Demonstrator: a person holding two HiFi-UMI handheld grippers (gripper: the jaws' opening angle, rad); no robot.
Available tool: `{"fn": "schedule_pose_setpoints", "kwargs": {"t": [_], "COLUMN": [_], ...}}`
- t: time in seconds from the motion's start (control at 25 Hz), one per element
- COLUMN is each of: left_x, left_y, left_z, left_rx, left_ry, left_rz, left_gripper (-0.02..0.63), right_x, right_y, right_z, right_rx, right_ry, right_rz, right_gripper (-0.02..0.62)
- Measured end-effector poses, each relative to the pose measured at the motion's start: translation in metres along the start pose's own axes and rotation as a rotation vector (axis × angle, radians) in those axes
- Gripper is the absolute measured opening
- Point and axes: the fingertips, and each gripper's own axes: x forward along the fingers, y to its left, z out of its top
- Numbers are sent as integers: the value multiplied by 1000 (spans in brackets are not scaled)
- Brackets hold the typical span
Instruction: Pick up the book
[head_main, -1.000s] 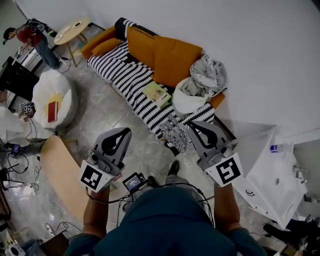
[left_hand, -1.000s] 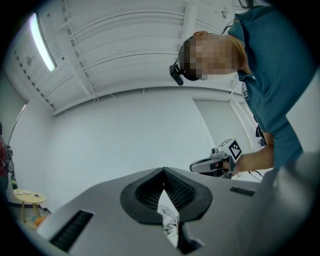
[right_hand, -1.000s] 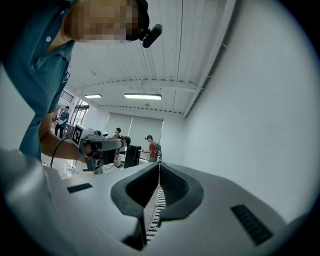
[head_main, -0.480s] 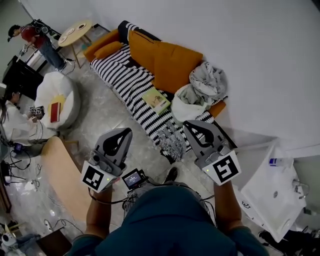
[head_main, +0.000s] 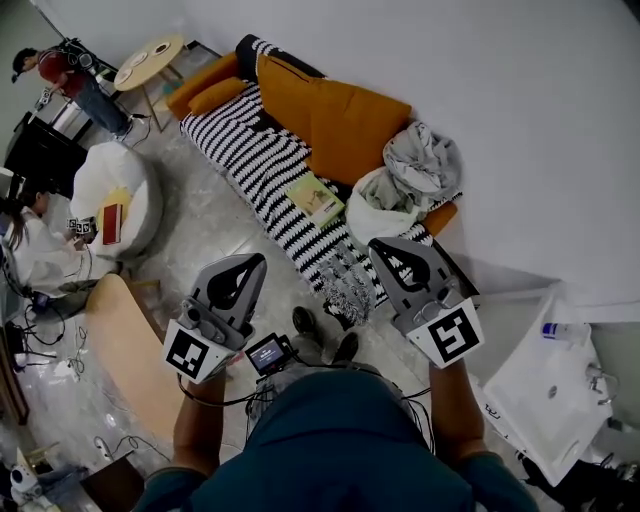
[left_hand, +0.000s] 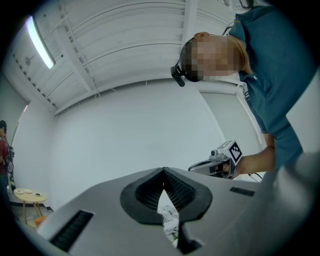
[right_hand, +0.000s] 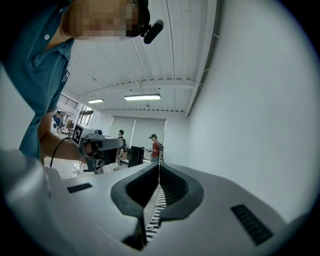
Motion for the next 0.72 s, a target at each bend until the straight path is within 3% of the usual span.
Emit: {"fn": "schedule_pose_setpoints", "kwargs": {"t": [0.72], "left_x": [36], "left_y": [129], "left_z": [-44], "left_rx": [-79], "left_ry": [-35], "left_rz": [-101], "left_gripper": [3], "right_x": [114], "right_y": [-47], "right_z": [-26], "right_rx": [-19], "right_ry": [84], "right_rz": [-100], "right_gripper": [14]}}
